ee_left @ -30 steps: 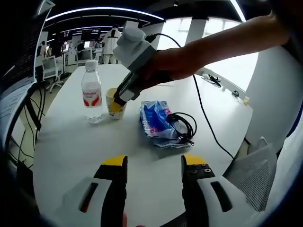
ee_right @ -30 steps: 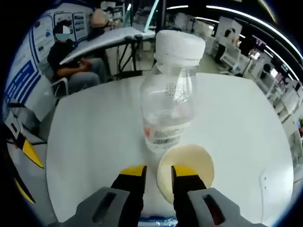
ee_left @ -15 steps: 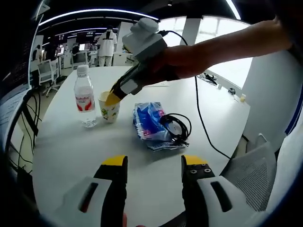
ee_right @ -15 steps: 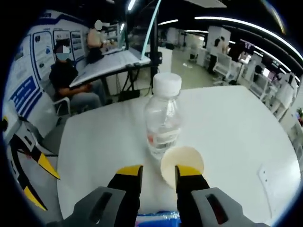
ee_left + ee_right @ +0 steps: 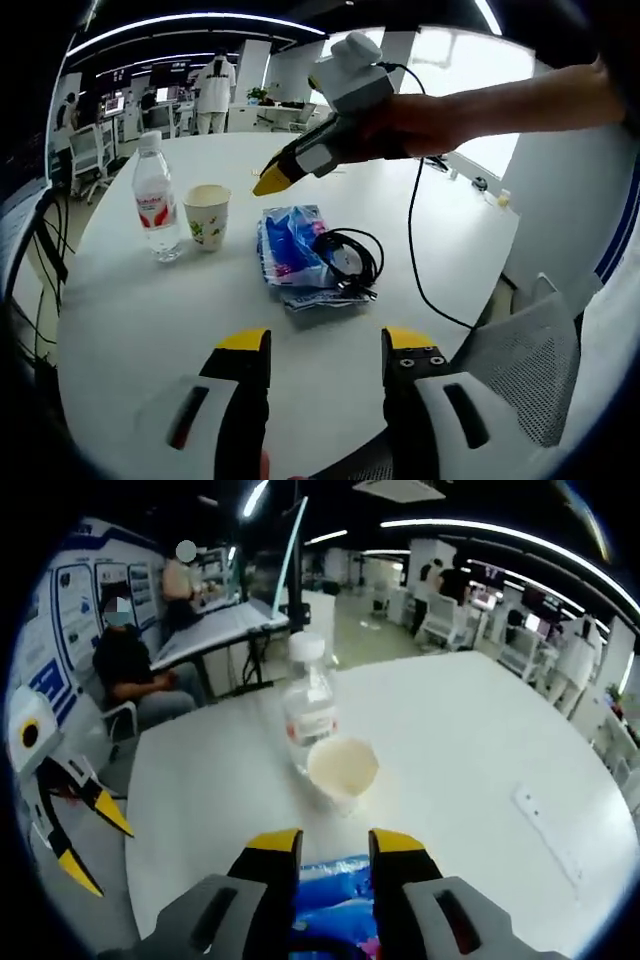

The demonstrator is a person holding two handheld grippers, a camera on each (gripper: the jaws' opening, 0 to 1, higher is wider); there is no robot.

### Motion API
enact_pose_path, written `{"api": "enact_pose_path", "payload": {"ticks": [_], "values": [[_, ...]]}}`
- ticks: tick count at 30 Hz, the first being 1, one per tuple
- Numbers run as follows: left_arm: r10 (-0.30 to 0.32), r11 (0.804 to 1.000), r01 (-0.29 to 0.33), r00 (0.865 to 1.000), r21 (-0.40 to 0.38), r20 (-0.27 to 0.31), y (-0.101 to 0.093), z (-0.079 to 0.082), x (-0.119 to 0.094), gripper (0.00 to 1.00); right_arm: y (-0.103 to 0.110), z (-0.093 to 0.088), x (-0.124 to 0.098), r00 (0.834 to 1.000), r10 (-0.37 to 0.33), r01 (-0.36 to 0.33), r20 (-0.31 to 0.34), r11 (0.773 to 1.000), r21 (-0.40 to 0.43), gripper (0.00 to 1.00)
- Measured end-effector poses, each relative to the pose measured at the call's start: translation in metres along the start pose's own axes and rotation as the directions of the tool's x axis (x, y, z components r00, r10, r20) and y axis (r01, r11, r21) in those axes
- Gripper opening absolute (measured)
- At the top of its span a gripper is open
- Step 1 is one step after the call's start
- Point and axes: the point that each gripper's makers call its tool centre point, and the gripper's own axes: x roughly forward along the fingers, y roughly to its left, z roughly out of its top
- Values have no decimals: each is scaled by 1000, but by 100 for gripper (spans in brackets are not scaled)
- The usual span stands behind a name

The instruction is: Arrange the tabletop items into an orderly group along one side of the table until the central work area is clear of visible clutter.

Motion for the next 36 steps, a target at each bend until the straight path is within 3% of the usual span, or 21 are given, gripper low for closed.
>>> {"api": "enact_pose_path", "payload": {"ticks": [9, 18, 26, 36], "values": [[-13, 1000, 13, 1000, -4, -13, -15, 3, 9, 42, -18, -41, -33, 999, -48, 49, -13, 997, 65, 25], [-53, 995, 57, 997, 79, -56, -33, 3, 23, 43, -34, -85, -64, 995, -94, 98, -34, 985, 145, 25], [-70, 992, 78, 994, 101, -79, -46, 5, 35, 42, -43, -125, -95, 991, -125, 134, -55, 971, 200, 25], [-92, 989, 102, 991, 107, -96, -60, 13, 51, 42, -47, -153, -121, 988, -146, 156, -58, 957, 245, 25]]}}
